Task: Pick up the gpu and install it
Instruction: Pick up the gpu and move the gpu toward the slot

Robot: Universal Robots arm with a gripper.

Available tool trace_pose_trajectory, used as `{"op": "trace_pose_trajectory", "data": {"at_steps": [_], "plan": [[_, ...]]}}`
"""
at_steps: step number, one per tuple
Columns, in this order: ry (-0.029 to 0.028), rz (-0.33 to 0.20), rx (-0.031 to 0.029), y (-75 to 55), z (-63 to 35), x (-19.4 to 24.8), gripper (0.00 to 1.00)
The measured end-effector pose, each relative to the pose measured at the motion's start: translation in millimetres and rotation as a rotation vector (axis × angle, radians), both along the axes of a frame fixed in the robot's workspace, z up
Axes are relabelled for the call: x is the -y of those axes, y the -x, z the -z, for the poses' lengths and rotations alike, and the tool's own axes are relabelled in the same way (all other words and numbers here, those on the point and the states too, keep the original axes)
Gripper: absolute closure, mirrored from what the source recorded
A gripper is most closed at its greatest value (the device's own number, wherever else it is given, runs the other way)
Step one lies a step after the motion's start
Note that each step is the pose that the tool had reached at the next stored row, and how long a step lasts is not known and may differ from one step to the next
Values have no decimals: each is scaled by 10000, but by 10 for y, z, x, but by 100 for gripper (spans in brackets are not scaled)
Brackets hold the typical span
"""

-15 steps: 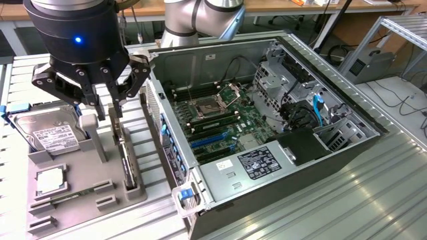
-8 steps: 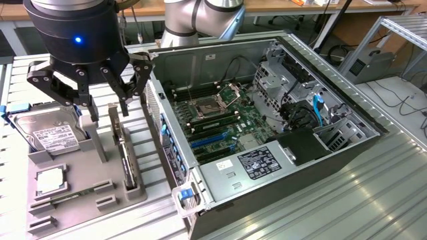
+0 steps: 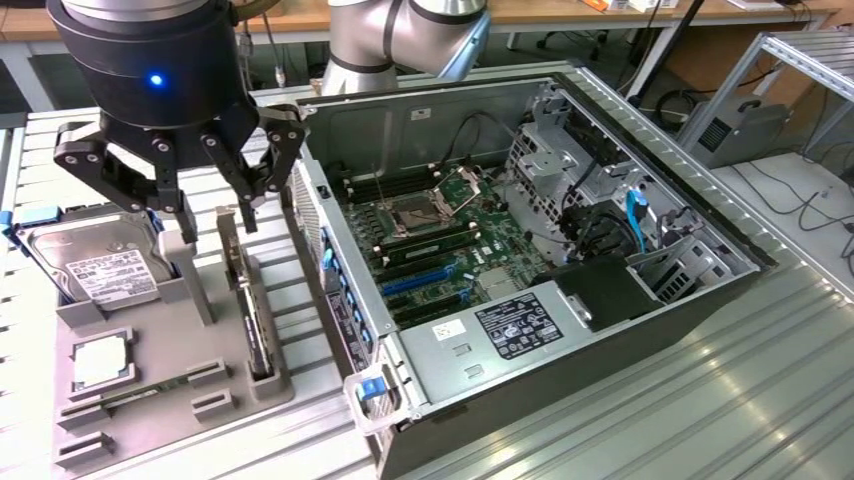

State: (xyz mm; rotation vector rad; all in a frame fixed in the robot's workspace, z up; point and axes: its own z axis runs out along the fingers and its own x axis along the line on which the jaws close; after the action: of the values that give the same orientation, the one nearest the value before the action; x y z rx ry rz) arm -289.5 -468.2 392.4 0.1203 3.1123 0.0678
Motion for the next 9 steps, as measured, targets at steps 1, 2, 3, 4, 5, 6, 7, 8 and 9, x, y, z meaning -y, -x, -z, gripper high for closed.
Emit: {"op": "trace_pose_trajectory", "data": {"at_steps": [1, 2, 3, 4, 5, 6, 7, 8, 9], "plan": [[-1, 0, 0, 0, 7, 0, 52], [-1, 0, 0, 0, 15, 0, 52], [-1, 0, 0, 0, 29, 0, 52], [0, 0, -1, 0, 41, 0, 52], [-1, 0, 0, 0, 55, 0, 52], [0, 0, -1, 0, 67, 0, 52], [0, 0, -1, 0, 85, 0, 52], [0, 0, -1, 0, 112, 0, 52], [-1, 0, 0, 0, 134, 0, 52]]}}
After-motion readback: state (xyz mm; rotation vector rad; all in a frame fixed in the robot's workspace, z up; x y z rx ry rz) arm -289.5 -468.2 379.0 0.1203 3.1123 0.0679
